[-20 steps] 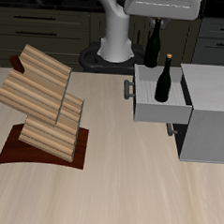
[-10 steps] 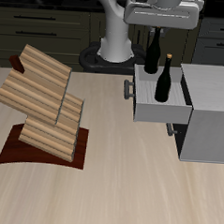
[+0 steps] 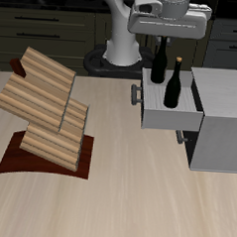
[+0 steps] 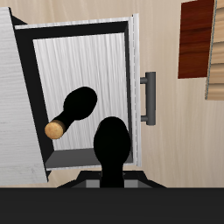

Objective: Place the wine bottle from the table into the top drawer

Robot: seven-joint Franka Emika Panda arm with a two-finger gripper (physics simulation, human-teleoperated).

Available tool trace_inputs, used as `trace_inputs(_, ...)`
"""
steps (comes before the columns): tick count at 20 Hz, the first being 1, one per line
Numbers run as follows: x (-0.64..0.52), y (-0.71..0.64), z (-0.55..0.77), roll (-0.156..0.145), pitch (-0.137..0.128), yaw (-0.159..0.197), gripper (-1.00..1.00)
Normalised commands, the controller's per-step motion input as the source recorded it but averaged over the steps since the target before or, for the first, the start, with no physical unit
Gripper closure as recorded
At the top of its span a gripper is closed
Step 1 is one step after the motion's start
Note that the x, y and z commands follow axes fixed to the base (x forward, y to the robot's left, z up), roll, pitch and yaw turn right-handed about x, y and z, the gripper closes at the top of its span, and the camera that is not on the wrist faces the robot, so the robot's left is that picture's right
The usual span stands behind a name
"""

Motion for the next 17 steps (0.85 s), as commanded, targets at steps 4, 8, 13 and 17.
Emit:
trace_inputs(4, 0.03, 0.02, -0.02, 0.008, -0.003, -0.006, 1.0)
trace_inputs(8, 0.03, 0.1, -0.11, 0.016, -0.003, 0.018, 1.0)
trace_inputs(13, 0.08, 0.05, -0.14, 0.014, 0.019, -0.007, 1.0)
trace_inputs(17, 0.05, 0.0, -0.13, -0.003, 0.016, -0.015, 1.0)
